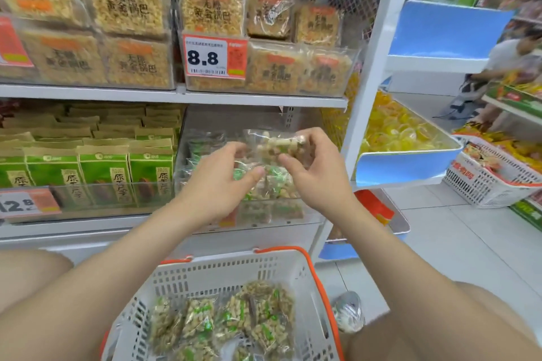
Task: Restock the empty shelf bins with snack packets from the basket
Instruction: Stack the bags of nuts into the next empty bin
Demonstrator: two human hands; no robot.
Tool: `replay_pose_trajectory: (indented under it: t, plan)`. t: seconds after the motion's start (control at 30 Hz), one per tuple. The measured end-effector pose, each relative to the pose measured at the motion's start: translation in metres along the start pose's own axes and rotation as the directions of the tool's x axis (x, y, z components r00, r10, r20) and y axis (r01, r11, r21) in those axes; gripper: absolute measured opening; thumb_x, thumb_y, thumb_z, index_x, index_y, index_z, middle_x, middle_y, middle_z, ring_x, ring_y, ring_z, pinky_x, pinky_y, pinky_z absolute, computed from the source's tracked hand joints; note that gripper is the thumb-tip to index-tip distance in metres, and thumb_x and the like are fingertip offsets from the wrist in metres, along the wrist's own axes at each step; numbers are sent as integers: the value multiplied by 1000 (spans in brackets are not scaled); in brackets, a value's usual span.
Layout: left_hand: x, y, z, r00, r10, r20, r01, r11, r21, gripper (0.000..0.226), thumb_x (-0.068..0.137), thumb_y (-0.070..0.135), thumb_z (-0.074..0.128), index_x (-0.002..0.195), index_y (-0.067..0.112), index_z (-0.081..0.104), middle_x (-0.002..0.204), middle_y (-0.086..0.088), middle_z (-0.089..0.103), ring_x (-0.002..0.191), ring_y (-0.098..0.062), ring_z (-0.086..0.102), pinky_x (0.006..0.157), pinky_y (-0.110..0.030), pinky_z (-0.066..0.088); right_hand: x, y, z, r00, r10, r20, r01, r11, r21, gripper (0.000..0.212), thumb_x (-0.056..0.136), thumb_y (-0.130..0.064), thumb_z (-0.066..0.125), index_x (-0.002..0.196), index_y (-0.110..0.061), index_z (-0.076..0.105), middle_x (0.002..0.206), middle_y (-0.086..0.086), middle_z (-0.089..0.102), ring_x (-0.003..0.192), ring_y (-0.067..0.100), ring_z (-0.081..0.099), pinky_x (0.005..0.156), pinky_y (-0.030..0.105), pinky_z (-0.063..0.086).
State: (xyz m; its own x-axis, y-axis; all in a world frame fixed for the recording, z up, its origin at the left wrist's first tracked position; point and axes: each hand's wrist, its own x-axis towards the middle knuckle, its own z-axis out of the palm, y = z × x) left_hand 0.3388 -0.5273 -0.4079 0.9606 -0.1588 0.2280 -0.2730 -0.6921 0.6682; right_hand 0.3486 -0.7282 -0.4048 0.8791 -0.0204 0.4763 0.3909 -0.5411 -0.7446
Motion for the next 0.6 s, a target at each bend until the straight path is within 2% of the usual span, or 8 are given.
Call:
replay_pose_trajectory:
  t: [0.03, 0.1, 0.23, 0.33, 0.4, 0.47, 0.53, 0.6]
  plan:
    - [8, 2, 1, 999, 32, 31, -34, 995, 91, 62, 101, 49, 62, 153, 19, 47, 151, 2, 55, 138, -16, 51, 115, -36, 41, 12, 6, -6, 997, -51, -60, 42, 989, -141, 28, 91, -21, 77, 106, -20, 54, 81, -10, 62, 71, 4, 57, 62, 22, 44]
    - [28, 0, 6, 991, 76, 108, -97, 972, 213, 58, 104, 43, 57, 155, 17, 44, 156, -2, 49, 144, -20, 44, 120, -38, 36, 36, 18, -16, 987, -143, -70, 103, 908, -407, 28, 92, -17, 72, 107, -18, 48, 83, -4, 60, 69, 16, 53, 54, 34, 34]
    - [76, -8, 22, 973, 86, 214, -155, 931, 331, 60, 104, 45, 50, 155, 12, 44, 158, -8, 44, 146, -27, 41, 119, -51, 36, 77, 43, -11, 975, -187, 120, 210, 599, -772, 25, 93, -7, 62, 112, -12, 45, 85, 3, 56, 66, 32, 51, 46, 36, 22]
    - [110, -10, 36, 964, 66, 258, -170, 899, 404, 55, 106, 45, 45, 148, 9, 49, 148, -10, 51, 139, -32, 46, 114, -54, 39, 99, 60, 3, 952, -164, 258, 304, 407, -861, 33, 88, -2, 64, 114, -11, 46, 87, 3, 48, 68, 32, 52, 45, 34, 17]
    - [132, -13, 44, 961, 38, 274, -162, 879, 449, 44, 107, 45, 42, 132, 11, 56, 134, -11, 56, 128, -35, 52, 107, -54, 43, 111, 74, 12, 946, -152, 288, 323, 333, -886, 32, 83, -2, 70, 110, -11, 53, 88, 6, 58, 76, 33, 65, 50, 31, 25]
    - [154, -18, 50, 960, 26, 279, -158, 872, 463, 36, 106, 43, 41, 117, 13, 57, 125, -12, 60, 118, -36, 57, 102, -53, 47, 121, 86, 20, 957, -143, 251, 284, 306, -909, 32, 78, -2, 75, 105, -10, 62, 89, 10, 67, 80, 35, 69, 57, 34, 32]
    - [175, -27, 56, 958, 25, 287, -158, 879, 450, 31, 105, 40, 39, 106, 14, 54, 124, -14, 61, 116, -36, 58, 102, -52, 49, 132, 100, 28, 971, -112, 210, 235, 315, -919, 35, 84, -6, 71, 117, -12, 63, 101, 11, 69, 94, 37, 69, 65, 37, 35]
    - [191, -37, 64, 954, 24, 298, -153, 897, 415, 29, 105, 39, 37, 111, 15, 52, 132, -16, 57, 125, -37, 54, 108, -52, 45, 142, 109, 36, 986, -90, 144, 166, 331, -929, 43, 86, -9, 69, 128, -12, 61, 111, 11, 68, 107, 38, 65, 71, 40, 41]
